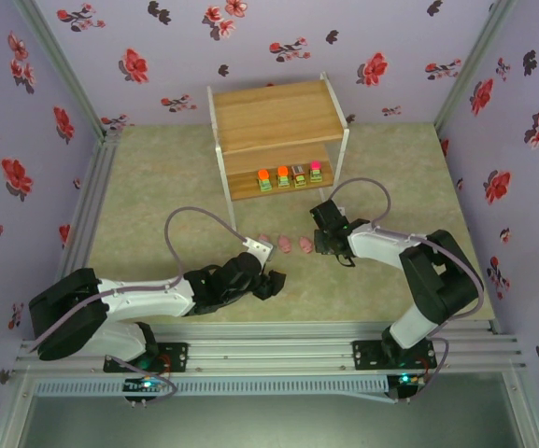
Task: Place and organize the plastic toys onto the shelf
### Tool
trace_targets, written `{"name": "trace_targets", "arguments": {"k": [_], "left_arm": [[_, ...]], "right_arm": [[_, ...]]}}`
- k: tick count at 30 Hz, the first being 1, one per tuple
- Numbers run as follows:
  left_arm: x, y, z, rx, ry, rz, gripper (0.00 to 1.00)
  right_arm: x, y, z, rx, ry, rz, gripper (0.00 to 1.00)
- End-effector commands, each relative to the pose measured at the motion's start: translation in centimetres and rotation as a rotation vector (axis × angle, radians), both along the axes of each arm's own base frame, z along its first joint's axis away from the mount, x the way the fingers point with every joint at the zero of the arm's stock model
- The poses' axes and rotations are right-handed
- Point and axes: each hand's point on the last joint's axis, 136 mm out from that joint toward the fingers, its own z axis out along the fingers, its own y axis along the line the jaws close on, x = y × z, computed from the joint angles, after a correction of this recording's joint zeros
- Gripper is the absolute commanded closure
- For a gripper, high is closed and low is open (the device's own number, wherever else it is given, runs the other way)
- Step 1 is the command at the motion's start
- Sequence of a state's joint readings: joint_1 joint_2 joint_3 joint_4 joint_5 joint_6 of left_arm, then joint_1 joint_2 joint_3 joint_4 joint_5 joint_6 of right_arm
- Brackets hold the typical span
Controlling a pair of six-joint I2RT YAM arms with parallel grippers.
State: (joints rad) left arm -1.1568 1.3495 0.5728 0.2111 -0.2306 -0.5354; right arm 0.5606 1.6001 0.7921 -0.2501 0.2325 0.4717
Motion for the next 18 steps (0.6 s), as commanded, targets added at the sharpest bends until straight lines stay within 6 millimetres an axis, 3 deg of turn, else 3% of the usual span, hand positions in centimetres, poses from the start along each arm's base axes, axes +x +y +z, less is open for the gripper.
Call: {"name": "trace_targets", "arguments": {"k": [1,9,18], "left_arm": [[-0.3,-0.3,-0.3,-0.007,-0.001,-0.016,0.37],[-0.3,-0.3,-0.2,-0.008,-0.001,-0.016,0.37],[-0.3,-0.2,-0.2,-0.009,-0.001,-0.014,0.37]], "right_arm": [[1.0,-0.4,0.4,-0.023,-0.025,-0.027,0.62],[0.8,-0.8,0.7,-0.037,-0.028,-0.029,0.67],[-0.1,-1.4,2.2,-0.03,-0.055,-0.035,0.68]]}}
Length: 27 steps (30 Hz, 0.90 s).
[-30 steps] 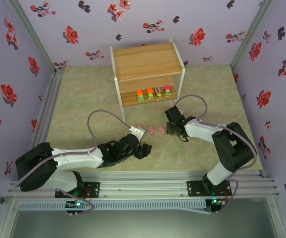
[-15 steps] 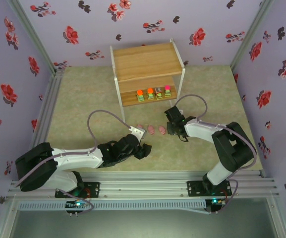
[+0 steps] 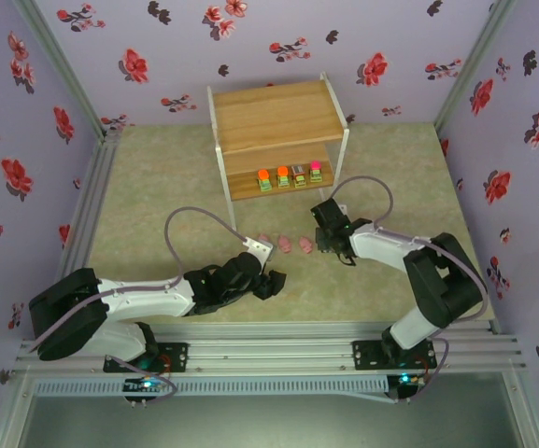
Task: Place and organize the plastic toys onto the shelf
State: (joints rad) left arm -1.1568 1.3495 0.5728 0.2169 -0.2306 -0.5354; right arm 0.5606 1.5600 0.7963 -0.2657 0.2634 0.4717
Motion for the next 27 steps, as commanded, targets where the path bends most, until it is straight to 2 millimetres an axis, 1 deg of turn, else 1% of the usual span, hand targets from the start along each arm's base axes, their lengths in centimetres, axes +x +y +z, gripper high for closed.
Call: {"name": "trace_targets", "arguments": {"k": [1,6,9,12,17,19,27], "left_arm": [[-0.4,-0.1,-0.3,-0.002,0.002,-0.014,0.37],[-0.4,-0.1,-0.1,-0.004,0.003,-0.01,0.37],[-0.4,0.1,-0.1,-0.004,0.003,-0.008,0.37],[-0.4,0.2,0.0,-0.007,0.001,-0.005,0.37],[-0.3,0.2,-0.1,-0.003,0.002,-0.002,0.37],[-0.3,0.1,-0.1,-0.004,0.003,-0.001,0.37],[-0.3,0.1,-0.2,0.002,0.004,-0.001,0.37]], "right_arm": [[-0.6,-1.1,1.2,-0.018,-0.023,-0.025,0.7],[-1.3,-1.2,2.9,-0.013,-0.047,-0.021,0.72],[-1.9,-1.2,4.2,-0.011,-0.067,-0.013,0.72],[-2.2,-1.2,6.0,0.006,-0.092,-0.005,0.72],[-2.9,-0.9,9.7,0.033,-0.141,0.02,0.72],[-3.1,-1.1,11.5,0.023,-0.177,0.021,0.72],[-4.1,-0.2,18.1,0.097,-0.28,0.076,0.72]]}}
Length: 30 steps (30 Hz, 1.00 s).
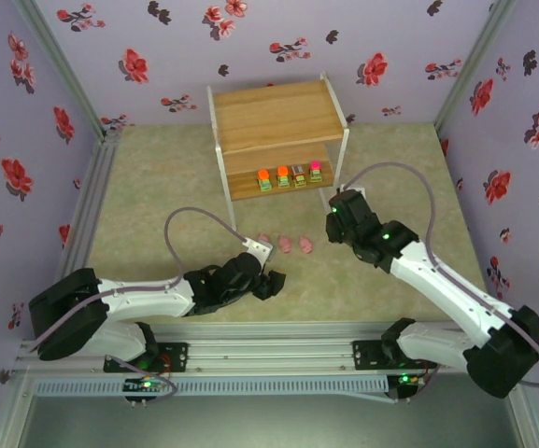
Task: Place and organize the plastic toys onto the shelf
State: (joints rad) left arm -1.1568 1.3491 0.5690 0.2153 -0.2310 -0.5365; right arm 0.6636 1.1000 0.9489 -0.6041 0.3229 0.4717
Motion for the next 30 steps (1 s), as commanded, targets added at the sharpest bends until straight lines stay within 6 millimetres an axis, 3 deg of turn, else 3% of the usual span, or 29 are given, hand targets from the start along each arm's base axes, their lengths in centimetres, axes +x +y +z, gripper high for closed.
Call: {"name": "trace_targets", "arguments": {"k": [1,10,30], "left_arm": [[-0.2,0.0,0.0,-0.001,0.001,-0.002,0.37],[-0.2,0.2,0.4,-0.006,-0.006,-0.003,0.37],[-0.7,1.8,1.2,-0.001,-0.021,0.004,0.37]], "right_arm": [[-0.6,-0.6,3.0,-0.015,-0.041,0.008,0.72],[0.1,-0.5,9.9,-0.016,-0.17,0.032,0.71],[5.1,2.7,21.0,-0.097,-0.344,0.123,0.7]]}}
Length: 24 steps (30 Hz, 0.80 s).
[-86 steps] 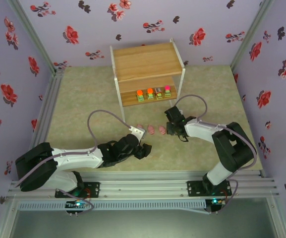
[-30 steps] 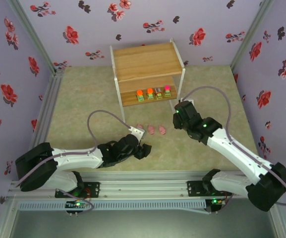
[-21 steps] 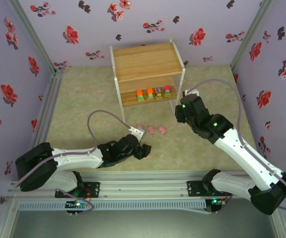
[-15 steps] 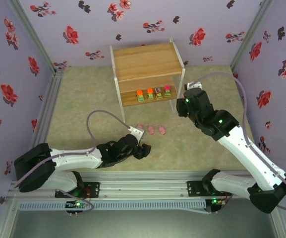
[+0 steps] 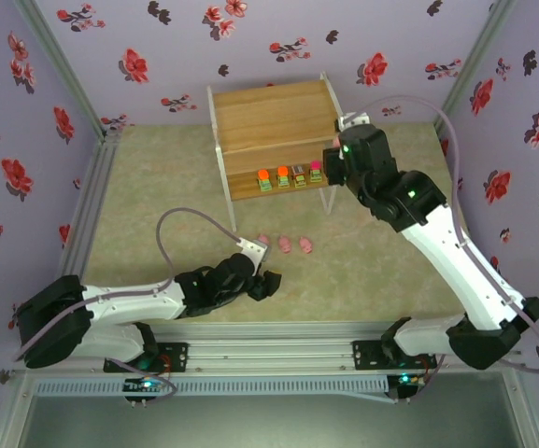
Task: Place and organize the plastic toys onto the shelf
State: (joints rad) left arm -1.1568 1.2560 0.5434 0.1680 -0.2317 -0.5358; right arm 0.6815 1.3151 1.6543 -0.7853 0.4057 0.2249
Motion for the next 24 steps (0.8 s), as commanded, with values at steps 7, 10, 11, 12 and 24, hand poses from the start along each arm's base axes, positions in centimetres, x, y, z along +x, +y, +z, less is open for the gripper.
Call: {"name": "trace_targets", "arguments": {"k": [7,10,11,12,24], "left_arm": [[-0.2,1.4,0.1,0.02,-0.017,0.012,0.37],[-0.3,1.7,0.1,0.023,-0.018,0.016,0.37],[-0.2,1.7,0.2,0.02,-0.018,0.017,0.37],[-0.3,1.8,0.2,0.02,-0.018,0.018,0.37],[-0.3,2.6,0.0,0.016,-0.012,0.034,0.36]], "right_arm": [[2.5,0.7,2.8,-0.08,-0.011,0.041,0.7],[3.4,0.9,3.0,-0.085,0.006,0.049,0.7],[3.8,0.9,3.0,-0.088,0.012,0.046,0.7],[4.0,1.1,3.0,-0.086,0.023,0.06,0.7],[5.6,1.3,2.3,-0.113,0.08,0.088,0.69]]}}
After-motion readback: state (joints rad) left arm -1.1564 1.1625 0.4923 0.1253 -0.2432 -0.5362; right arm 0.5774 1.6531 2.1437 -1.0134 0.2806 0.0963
